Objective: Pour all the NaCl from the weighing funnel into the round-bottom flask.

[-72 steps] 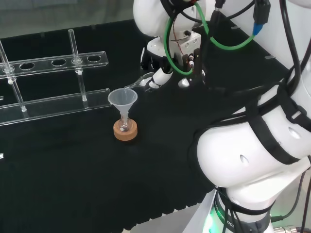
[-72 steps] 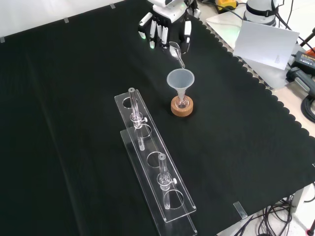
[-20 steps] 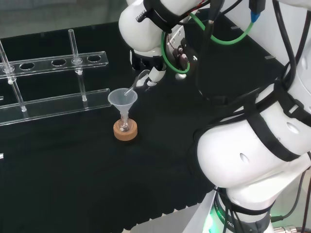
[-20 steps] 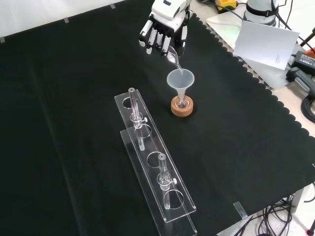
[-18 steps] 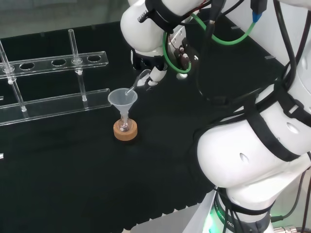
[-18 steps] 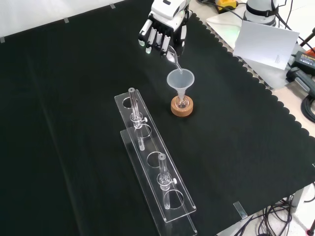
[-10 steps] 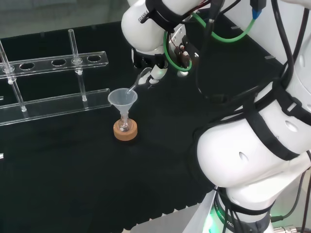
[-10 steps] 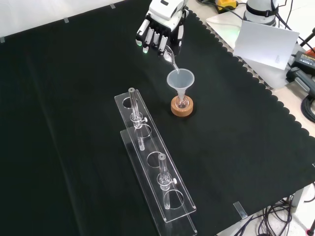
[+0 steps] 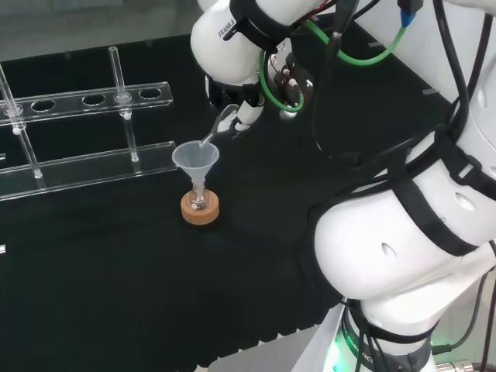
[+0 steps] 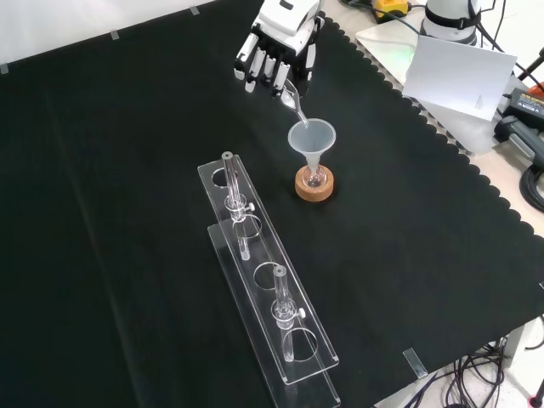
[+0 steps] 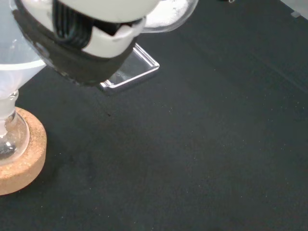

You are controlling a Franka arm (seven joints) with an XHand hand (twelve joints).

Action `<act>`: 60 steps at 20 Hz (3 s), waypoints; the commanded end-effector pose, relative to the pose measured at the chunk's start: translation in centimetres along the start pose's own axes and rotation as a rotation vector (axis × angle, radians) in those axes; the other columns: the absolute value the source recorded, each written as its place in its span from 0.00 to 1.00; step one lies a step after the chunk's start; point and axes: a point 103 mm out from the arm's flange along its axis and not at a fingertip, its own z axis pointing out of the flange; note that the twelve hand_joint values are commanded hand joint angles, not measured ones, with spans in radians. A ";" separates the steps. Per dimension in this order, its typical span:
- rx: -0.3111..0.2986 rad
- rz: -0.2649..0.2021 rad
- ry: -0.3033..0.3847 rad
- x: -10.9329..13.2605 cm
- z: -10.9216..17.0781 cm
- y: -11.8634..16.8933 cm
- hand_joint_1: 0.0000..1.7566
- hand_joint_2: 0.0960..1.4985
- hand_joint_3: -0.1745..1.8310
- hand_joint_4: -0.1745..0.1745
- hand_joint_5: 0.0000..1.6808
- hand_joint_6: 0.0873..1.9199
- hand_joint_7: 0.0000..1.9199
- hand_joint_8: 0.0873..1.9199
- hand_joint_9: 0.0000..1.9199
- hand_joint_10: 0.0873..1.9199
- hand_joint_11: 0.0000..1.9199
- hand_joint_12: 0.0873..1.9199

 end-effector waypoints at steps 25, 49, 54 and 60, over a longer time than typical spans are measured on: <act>0.043 -0.083 -0.151 0.8 -1.2 1.3 0.63 0.50 0.25 1.00 0.82 0.14 0.84 0.00 0.57 0.05 0.02 0.82; 0.058 -0.138 -0.295 0.7 -2.2 2.3 0.63 0.49 0.25 1.00 0.82 0.14 0.85 0.00 0.57 0.04 0.01 0.82; 0.057 -0.147 -0.316 0.4 -2.6 2.6 0.63 0.49 0.25 1.00 0.82 0.14 0.85 0.00 0.57 0.04 0.01 0.82; 0.060 -0.154 -0.366 0.8 -3.3 3.0 0.63 0.49 0.25 1.00 0.82 0.14 0.85 0.00 0.57 0.04 0.01 0.82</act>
